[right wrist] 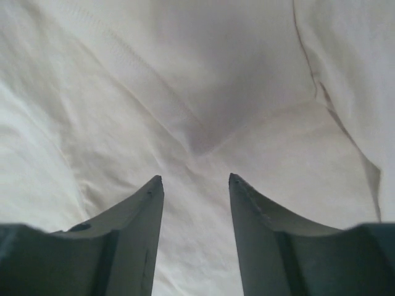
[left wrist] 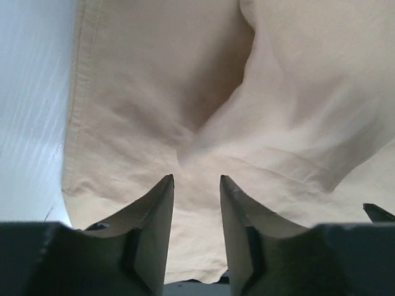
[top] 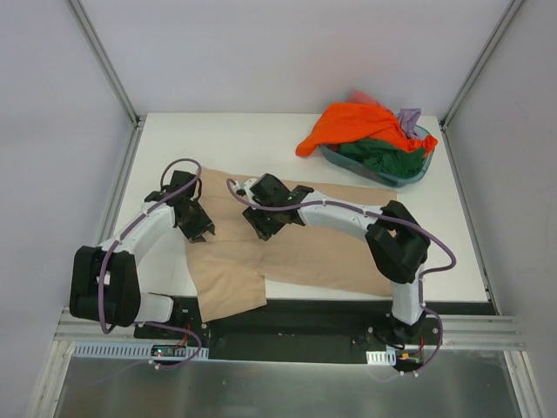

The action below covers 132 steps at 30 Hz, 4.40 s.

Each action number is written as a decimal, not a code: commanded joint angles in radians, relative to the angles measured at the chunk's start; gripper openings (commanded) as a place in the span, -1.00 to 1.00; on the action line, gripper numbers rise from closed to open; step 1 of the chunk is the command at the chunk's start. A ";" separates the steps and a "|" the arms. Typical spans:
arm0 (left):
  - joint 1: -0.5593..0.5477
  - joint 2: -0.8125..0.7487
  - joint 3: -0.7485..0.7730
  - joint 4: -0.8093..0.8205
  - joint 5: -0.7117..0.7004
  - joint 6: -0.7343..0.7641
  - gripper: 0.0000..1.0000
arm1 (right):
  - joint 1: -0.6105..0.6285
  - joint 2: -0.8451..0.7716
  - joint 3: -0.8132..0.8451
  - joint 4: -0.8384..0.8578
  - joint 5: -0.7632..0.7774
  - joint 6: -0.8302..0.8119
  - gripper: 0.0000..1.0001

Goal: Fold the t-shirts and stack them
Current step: Fold the flattened tshirt in 1/3 of the way, then grap the side of the flattened tshirt closest away from the robot with both arms

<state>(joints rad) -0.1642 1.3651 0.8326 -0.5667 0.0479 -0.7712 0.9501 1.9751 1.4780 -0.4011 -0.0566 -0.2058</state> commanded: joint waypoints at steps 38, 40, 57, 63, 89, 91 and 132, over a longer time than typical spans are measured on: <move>0.065 0.612 0.476 0.071 0.015 0.050 0.98 | -0.643 -0.153 -0.345 0.071 0.167 0.332 0.92; 0.068 0.634 0.516 0.071 0.017 0.058 0.98 | -0.643 -0.142 -0.318 0.067 0.172 0.332 0.92; -0.095 0.070 0.108 -0.071 -0.163 -0.036 0.98 | -0.629 -0.611 -0.596 0.087 0.112 0.390 0.92; -0.268 -0.217 -0.110 -0.208 -0.184 -0.183 0.97 | -0.629 -0.716 -0.726 0.105 0.071 0.407 0.92; -0.600 -0.157 -0.274 -0.233 -0.125 -0.471 0.00 | -0.631 -0.739 -0.754 0.113 0.051 0.379 0.92; -0.601 -0.129 -0.277 -0.226 -0.128 -0.477 -0.03 | -0.631 -0.739 -0.756 0.113 0.051 0.375 0.92; -0.508 -0.189 -0.208 -0.202 -0.129 -0.261 -1.00 | -0.645 -1.303 -1.120 -0.260 0.235 0.750 0.79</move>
<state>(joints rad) -0.6739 1.1927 0.6250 -0.7643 -0.0956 -1.0756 0.3107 0.6971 0.4049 -0.6430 0.1871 0.4438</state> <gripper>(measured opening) 0.009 0.927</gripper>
